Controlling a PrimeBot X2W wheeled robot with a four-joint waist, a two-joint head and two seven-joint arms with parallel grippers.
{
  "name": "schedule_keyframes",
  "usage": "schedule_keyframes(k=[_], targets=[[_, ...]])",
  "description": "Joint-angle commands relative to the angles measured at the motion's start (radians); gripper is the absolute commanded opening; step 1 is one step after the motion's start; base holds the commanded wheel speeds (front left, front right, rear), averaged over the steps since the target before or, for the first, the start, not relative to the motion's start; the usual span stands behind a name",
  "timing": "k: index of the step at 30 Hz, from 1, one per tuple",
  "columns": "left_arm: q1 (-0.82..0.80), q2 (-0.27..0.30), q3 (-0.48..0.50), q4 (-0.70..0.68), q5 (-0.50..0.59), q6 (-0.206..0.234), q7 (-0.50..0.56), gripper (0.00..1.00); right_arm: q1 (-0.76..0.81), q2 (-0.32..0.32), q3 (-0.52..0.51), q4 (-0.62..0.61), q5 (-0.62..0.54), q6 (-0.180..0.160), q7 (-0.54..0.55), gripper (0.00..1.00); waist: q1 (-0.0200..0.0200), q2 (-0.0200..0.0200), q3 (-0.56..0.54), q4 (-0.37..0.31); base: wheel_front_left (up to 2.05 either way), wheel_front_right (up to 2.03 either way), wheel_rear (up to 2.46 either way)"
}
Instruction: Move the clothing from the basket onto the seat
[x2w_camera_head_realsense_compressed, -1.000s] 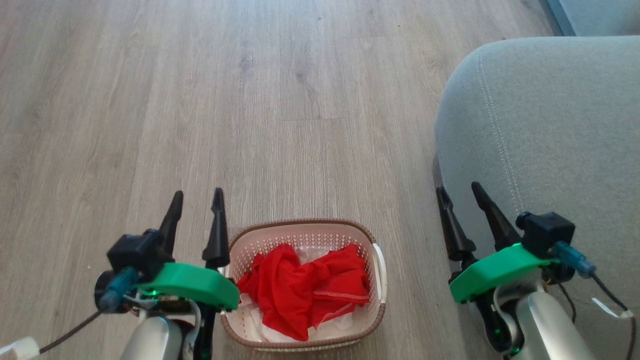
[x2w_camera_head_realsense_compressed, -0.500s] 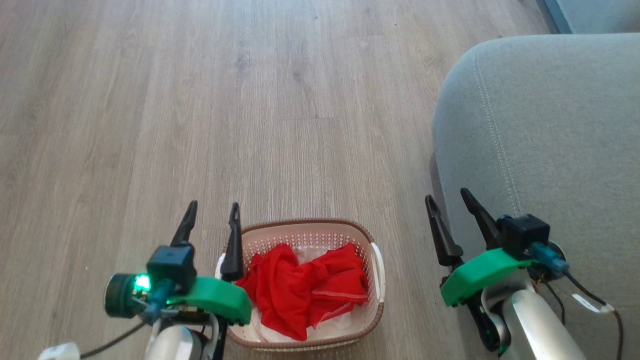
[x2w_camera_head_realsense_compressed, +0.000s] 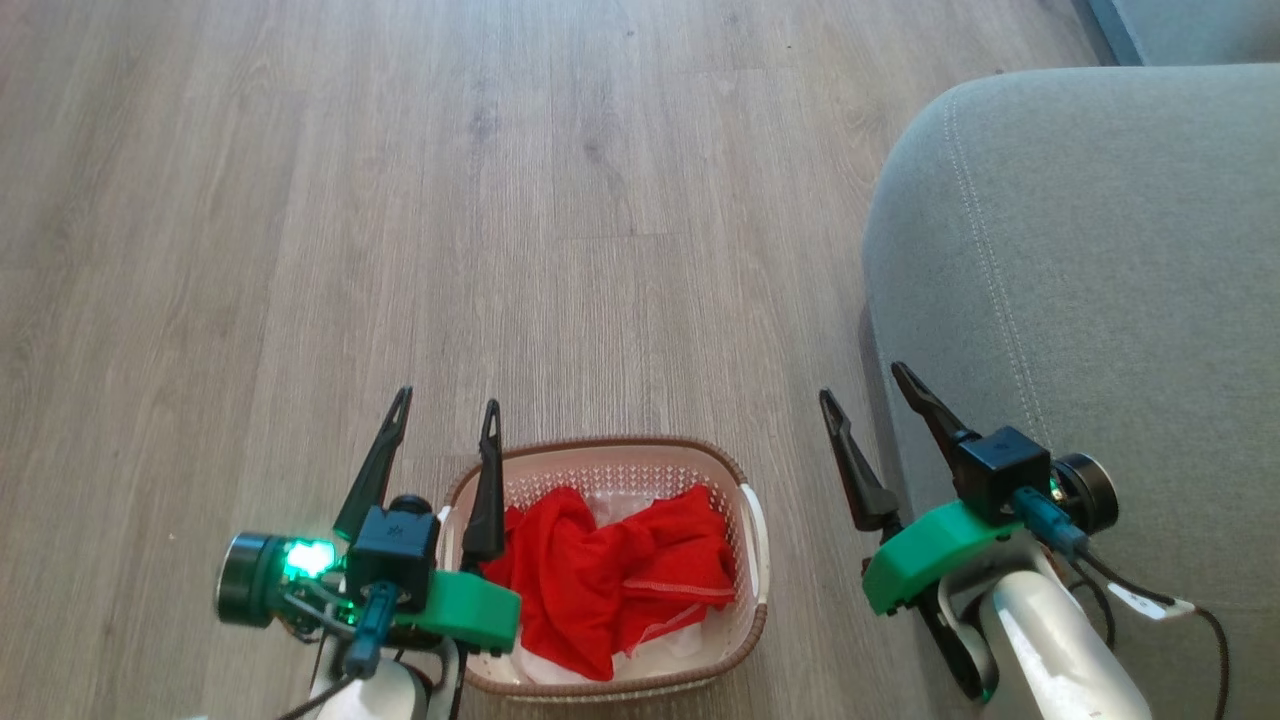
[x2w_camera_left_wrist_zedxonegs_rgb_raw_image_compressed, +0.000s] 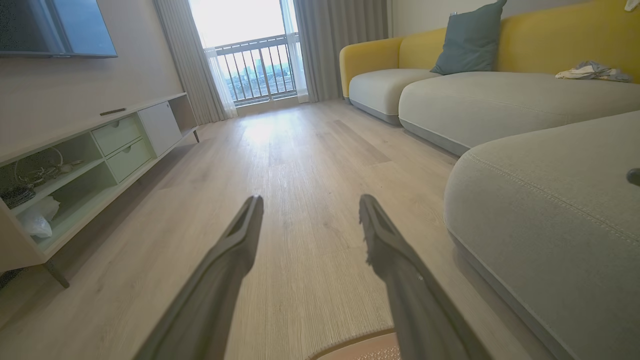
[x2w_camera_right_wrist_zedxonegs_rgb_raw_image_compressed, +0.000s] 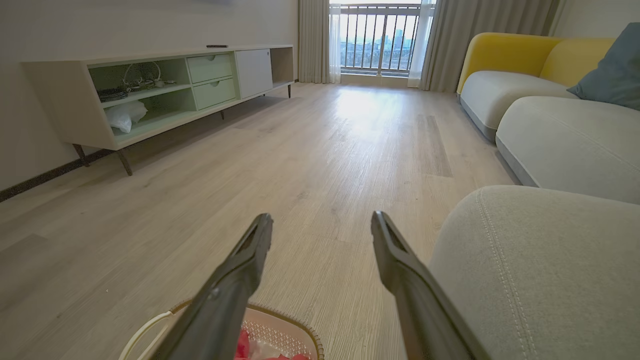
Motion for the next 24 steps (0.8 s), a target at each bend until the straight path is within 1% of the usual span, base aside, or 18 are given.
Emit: schedule_keyframes(k=[1,11,14,16,19,23,24], targets=[[-0.046,0.010,0.030,-0.032,0.026,0.004,-0.014,1.00,-0.048,0.003,0.029,-0.026,-0.023,0.000,-0.014,1.00,0.0000,0.0000,0.000,0.000,0.00,0.00,0.00],[-0.040,-0.007,0.048,-0.008,0.023,-0.031,-0.014,1.00,-0.050,0.003,0.028,-0.024,-0.021,0.000,-0.014,1.00,0.0000,0.0000,0.003,-0.004,0.00,0.00,0.00],[-0.037,-0.012,0.052,0.007,0.018,-0.048,-0.014,1.00,-0.050,0.003,0.021,-0.025,-0.023,0.000,-0.014,1.00,0.0000,0.0000,0.015,-0.009,0.00,0.00,0.00],[-0.037,-0.016,0.055,0.027,0.013,-0.064,-0.014,1.00,-0.051,0.003,0.010,-0.022,-0.025,0.000,-0.014,1.00,0.0000,0.0000,0.029,-0.013,0.00,0.00,0.00],[-0.044,-0.022,0.054,0.072,0.005,-0.102,-0.014,1.00,-0.056,0.003,-0.010,-0.017,-0.033,0.000,-0.014,1.00,0.0000,0.0000,0.062,-0.022,0.00,0.00,0.00],[-0.073,-0.028,0.061,0.132,0.000,-0.148,-0.014,1.00,-0.068,0.003,-0.034,-0.025,-0.044,0.000,-0.014,1.00,0.0000,0.0000,0.134,-0.035,0.00,0.00,0.00],[-0.073,-0.028,0.061,0.132,0.000,-0.148,-0.014,1.00,-0.068,0.003,-0.034,-0.025,-0.044,0.000,-0.014,1.00,0.0000,0.0000,0.134,-0.035,0.00,0.00,0.00]])
